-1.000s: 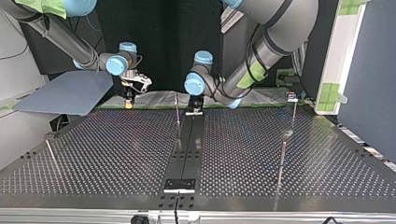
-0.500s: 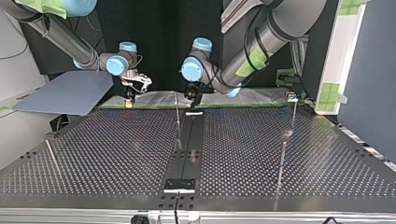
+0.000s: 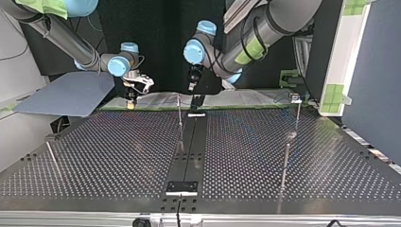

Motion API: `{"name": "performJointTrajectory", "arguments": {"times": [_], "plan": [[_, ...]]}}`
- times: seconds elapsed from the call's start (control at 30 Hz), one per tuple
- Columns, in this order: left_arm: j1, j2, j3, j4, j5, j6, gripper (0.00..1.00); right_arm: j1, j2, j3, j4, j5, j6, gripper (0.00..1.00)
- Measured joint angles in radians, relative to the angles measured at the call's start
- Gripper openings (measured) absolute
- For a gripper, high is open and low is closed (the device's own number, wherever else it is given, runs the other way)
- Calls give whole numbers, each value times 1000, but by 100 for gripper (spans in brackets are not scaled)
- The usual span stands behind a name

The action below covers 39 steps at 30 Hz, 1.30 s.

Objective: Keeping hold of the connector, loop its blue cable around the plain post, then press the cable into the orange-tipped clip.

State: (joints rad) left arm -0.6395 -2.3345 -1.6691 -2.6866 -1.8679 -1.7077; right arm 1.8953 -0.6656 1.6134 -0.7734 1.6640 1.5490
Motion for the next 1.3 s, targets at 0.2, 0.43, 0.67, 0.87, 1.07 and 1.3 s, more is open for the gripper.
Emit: {"name": "performJointTrajectory", "arguments": {"times": [0.2, 0.43, 0.67, 0.87, 1.07, 1.3], "plan": [[-8, -8, -7, 43, -12, -25, 100, 0, 0, 0, 1, 0, 1, 0], [-10, -27, 29, 44, -4, -35, 100, 1, 0, 0, 2, 0, 1, 0], [-15, -90, 82, -1, -28, -7, 100, 2, 1, 0, 3, 0, 0, 0], [-19, -107, 101, -3, -10, 1, 100, 4, 1, 0, 2, -9, 0, 0], [-24, -108, 103, 28, 5, 3, 100, 4, 2, 0, 0, -10, 1, 0], [-26, -108, 114, 40, 7, -2, 100, 5, 2, 0, -1, -10, 1, 0]]}}
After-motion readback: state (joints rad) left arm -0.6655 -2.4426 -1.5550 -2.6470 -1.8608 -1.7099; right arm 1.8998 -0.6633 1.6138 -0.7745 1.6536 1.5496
